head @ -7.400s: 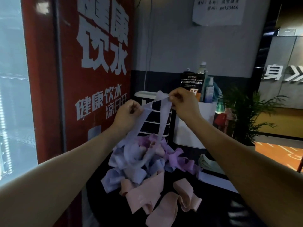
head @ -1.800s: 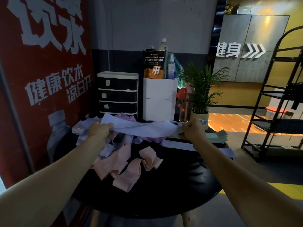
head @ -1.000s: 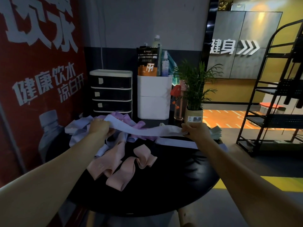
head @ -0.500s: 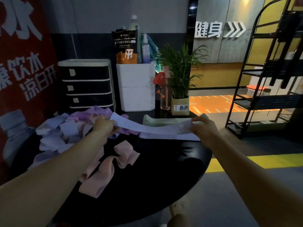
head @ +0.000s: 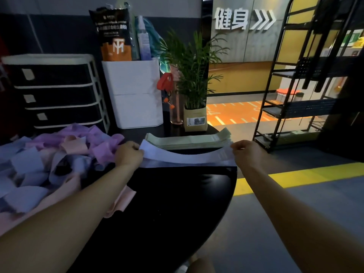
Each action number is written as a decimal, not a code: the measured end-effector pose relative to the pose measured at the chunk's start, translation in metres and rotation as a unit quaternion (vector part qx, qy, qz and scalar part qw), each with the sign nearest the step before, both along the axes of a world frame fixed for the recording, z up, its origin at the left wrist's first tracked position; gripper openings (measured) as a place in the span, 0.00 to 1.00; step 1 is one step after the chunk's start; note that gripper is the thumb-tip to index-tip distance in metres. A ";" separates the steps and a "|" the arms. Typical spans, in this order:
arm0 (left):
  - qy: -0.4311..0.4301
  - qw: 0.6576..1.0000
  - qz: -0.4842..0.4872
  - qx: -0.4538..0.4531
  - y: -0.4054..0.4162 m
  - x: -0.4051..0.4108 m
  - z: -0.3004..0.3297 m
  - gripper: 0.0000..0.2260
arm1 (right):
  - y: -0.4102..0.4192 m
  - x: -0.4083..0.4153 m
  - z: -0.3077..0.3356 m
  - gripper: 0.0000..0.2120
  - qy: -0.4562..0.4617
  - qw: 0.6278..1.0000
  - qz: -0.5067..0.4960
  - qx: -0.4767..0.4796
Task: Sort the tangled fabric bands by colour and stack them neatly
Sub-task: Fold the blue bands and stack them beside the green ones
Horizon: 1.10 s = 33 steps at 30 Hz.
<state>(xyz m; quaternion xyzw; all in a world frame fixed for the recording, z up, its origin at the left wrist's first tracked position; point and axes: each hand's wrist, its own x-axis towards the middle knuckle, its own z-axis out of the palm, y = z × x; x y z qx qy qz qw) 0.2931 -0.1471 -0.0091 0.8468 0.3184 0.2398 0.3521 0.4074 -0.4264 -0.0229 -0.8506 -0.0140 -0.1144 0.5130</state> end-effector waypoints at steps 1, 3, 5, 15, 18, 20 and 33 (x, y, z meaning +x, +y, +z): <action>0.004 1.000 -0.003 0.012 0.000 0.001 -0.002 0.08 | 0.000 0.001 -0.003 0.10 -0.004 1.000 0.000 -0.016; 0.012 0.999 -0.009 0.029 0.001 0.000 -0.007 0.03 | 0.001 0.003 -0.009 0.11 -0.012 0.999 -0.002 -0.035; 0.021 0.999 -0.017 0.037 0.003 -0.002 -0.012 0.02 | 0.003 0.004 -0.016 0.11 -0.016 0.999 -0.006 -0.050; -0.005 0.999 -0.032 0.012 0.008 -0.010 -0.027 0.06 | 0.011 -0.001 -0.022 0.14 -0.067 0.987 -0.009 -0.146; -0.025 0.998 -0.052 0.023 0.005 -0.015 -0.033 0.10 | 0.024 -0.013 -0.020 0.13 -0.104 0.979 0.006 -0.174; -0.038 0.997 -0.068 0.027 0.002 -0.018 -0.038 0.11 | 0.040 -0.027 -0.021 0.10 -0.113 0.978 0.054 -0.167; -0.071 0.995 -0.057 0.025 0.005 -0.021 -0.053 0.14 | 0.060 -0.053 -0.030 0.12 -0.138 0.932 0.205 -0.265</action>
